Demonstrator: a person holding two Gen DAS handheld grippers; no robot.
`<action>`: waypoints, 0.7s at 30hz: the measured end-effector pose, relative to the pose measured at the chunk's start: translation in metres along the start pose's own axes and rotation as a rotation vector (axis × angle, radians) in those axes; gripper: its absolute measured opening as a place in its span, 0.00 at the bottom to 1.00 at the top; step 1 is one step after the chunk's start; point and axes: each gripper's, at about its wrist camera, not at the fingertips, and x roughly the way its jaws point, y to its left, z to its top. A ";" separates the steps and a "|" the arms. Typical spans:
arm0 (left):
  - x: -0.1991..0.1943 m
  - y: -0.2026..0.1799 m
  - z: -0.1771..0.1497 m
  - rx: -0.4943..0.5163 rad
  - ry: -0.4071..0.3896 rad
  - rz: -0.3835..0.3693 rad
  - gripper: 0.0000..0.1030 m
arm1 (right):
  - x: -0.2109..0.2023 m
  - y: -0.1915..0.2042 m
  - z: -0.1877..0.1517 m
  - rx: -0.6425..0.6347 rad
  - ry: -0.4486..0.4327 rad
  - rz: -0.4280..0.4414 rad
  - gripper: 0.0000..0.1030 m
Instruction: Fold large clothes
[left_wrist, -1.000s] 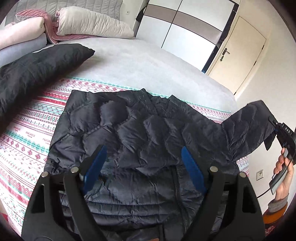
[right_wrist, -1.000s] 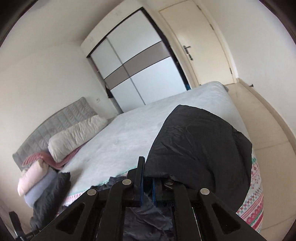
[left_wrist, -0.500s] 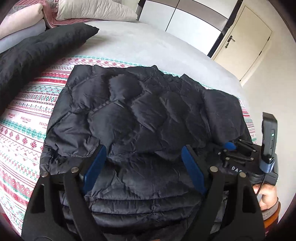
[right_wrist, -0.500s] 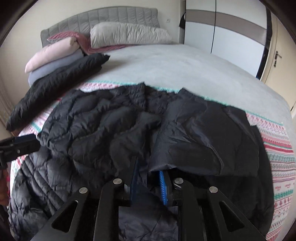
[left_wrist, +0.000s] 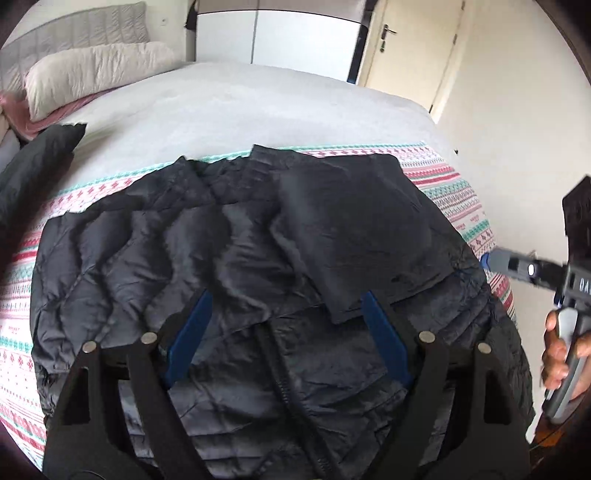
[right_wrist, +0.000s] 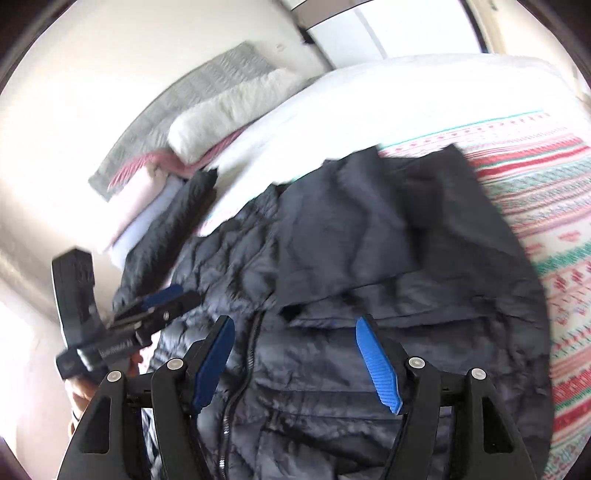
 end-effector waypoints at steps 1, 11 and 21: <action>0.006 -0.017 0.001 0.056 -0.003 0.020 0.81 | -0.006 -0.016 0.003 0.039 -0.022 -0.052 0.67; 0.079 -0.112 0.016 0.342 0.014 0.249 0.81 | 0.001 -0.082 0.009 0.192 -0.033 -0.101 0.67; 0.057 -0.033 0.032 0.018 -0.038 0.410 0.76 | 0.047 -0.089 0.002 0.136 0.049 -0.188 0.67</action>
